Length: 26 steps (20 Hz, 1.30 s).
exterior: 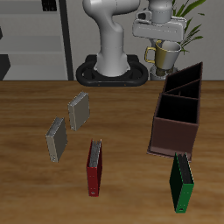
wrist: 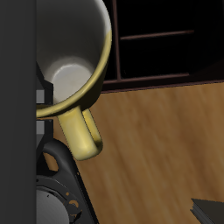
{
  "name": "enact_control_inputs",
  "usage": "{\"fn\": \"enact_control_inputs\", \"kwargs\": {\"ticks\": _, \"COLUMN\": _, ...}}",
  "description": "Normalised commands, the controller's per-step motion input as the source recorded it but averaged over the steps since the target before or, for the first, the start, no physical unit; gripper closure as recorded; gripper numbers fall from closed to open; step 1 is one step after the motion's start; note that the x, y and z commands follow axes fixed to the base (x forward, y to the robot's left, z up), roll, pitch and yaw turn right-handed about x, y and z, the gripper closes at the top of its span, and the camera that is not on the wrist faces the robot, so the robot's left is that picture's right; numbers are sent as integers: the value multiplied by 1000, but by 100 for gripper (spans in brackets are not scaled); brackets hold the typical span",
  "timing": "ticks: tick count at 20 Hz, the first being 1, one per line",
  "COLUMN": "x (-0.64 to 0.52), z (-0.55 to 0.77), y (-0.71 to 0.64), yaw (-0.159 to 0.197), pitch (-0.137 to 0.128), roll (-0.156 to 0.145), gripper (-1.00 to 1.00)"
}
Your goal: Place the white-yellow mug into the left desk caddy's left compartment and place the red book into the left desk caddy's front compartment
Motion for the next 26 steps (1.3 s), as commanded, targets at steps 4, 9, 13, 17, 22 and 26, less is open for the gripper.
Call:
{"fn": "enact_control_inputs", "kwargs": {"ticks": 4, "x": -109, "z": 33, "y": 220, "yaw": 33, "pitch": -19, "roll": 53, "gripper": 100}}
{"fn": "enact_control_inputs", "kwargs": {"ticks": 9, "x": 43, "z": 86, "y": 172, "yaw": 28, "pitch": -24, "roll": 34, "gripper": 100}}
{"fn": "enact_control_inputs", "kwargs": {"ticks": 13, "x": 196, "z": -49, "y": 67, "yaw": 0, "pitch": 10, "roll": 24, "gripper": 100}}
{"fn": "enact_control_inputs", "kwargs": {"ticks": 17, "x": 222, "z": -97, "y": 185, "yaw": 30, "pitch": 20, "roll": 49, "gripper": 100}}
{"fn": "enact_control_inputs", "kwargs": {"ticks": 22, "x": 159, "z": -150, "y": 264, "yaw": 39, "pitch": 36, "roll": 62, "gripper": 100}}
{"fn": "enact_control_inputs", "kwargs": {"ticks": 26, "x": 109, "z": -98, "y": 121, "yaw": 57, "pitch": 14, "roll": 29, "gripper": 100}}
